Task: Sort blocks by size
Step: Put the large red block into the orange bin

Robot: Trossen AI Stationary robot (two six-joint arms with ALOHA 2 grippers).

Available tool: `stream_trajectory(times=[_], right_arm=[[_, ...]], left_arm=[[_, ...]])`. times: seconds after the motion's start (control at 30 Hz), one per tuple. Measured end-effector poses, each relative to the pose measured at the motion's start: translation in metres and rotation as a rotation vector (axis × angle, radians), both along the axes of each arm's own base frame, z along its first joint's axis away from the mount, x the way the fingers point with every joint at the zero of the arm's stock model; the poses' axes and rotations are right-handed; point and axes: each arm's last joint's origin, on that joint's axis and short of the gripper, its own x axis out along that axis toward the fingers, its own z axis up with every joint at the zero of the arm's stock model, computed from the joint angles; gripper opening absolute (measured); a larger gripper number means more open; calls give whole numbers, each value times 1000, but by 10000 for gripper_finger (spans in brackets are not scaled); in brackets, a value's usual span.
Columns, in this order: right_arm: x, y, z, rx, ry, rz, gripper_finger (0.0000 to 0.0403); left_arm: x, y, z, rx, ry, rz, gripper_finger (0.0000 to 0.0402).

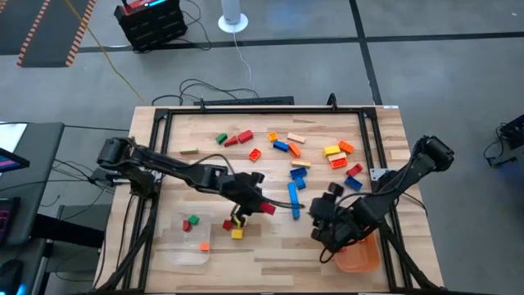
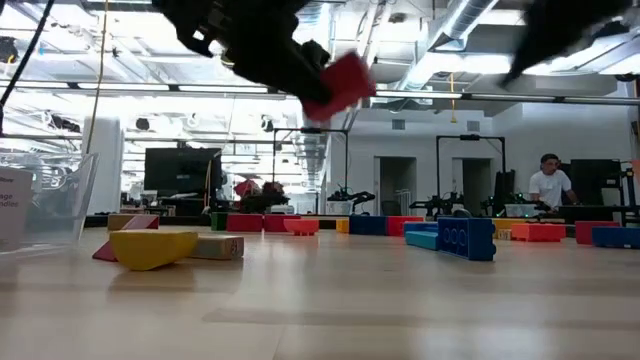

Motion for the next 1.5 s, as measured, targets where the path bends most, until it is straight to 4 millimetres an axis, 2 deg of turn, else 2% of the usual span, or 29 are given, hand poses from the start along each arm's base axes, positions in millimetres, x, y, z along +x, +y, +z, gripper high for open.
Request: stream_trajectory(times=[0.17,0.27,0.4,0.5,0.63,0.93,1.07,1.17,1.27,1.4,1.5], right_arm=[[20,3,11,-263,-218,41,228],[37,2,23,-327,-266,117,239],[60,-10,37,-285,-343,240,261],[70,-22,42,-288,-371,273,273],[76,-29,47,-330,-390,287,281],[81,-37,48,-305,-396,321,281],[83,-39,47,-291,-407,308,257],[85,-43,47,-282,-412,291,209],[86,-46,46,-270,-409,281,153],[81,-44,45,-287,-342,302,153],[73,-41,56,-229,-291,277,153]], left_arm=[[-21,15,-10,-78,-254,72,123],[-26,20,-14,-92,-350,106,123],[-25,22,-6,-75,-488,101,123],[-25,21,-1,-56,-543,89,123],[-25,19,2,-54,-581,81,123],[-25,19,9,-57,-653,82,123],[-25,19,9,-57,-655,82,123],[-25,19,9,-57,-650,82,123],[-25,20,8,-56,-644,87,140],[-26,21,7,-104,-598,159,172],[-33,23,11,-87,-488,200,196]])
